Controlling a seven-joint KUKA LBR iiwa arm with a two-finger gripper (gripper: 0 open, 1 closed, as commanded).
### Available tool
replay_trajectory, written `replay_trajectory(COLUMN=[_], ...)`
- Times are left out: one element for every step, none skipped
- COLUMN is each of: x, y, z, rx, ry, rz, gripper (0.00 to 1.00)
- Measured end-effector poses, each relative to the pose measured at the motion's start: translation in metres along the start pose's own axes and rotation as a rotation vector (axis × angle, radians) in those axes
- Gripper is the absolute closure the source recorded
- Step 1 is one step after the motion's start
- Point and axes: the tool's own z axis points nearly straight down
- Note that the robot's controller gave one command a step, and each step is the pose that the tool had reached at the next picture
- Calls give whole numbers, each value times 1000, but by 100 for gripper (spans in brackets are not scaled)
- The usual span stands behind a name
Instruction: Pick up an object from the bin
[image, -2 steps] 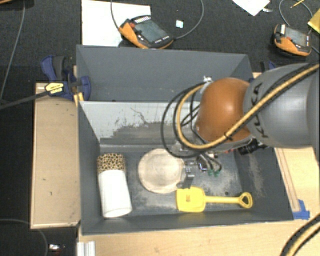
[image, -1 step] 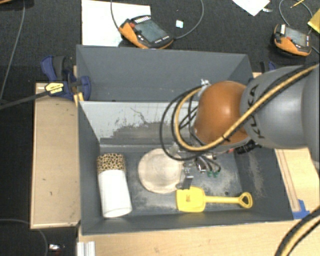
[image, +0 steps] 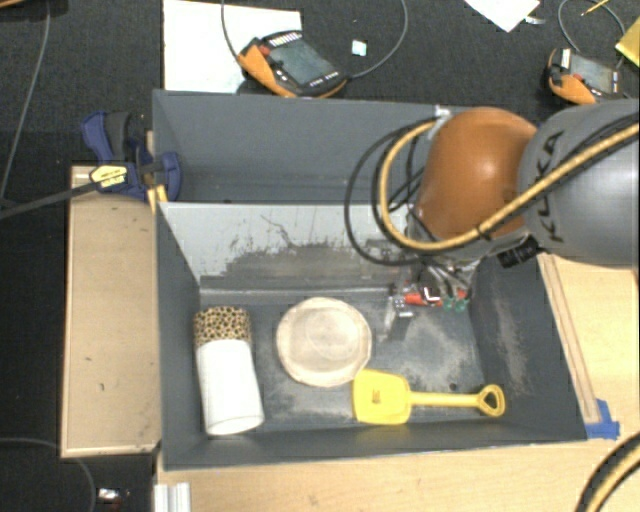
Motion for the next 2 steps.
replay_trajectory(x=[2, 21], y=[8, -35], z=[5, 13], rx=[1, 5], ry=[-17, -18], rz=[-13, -142], gripper=[0, 0])
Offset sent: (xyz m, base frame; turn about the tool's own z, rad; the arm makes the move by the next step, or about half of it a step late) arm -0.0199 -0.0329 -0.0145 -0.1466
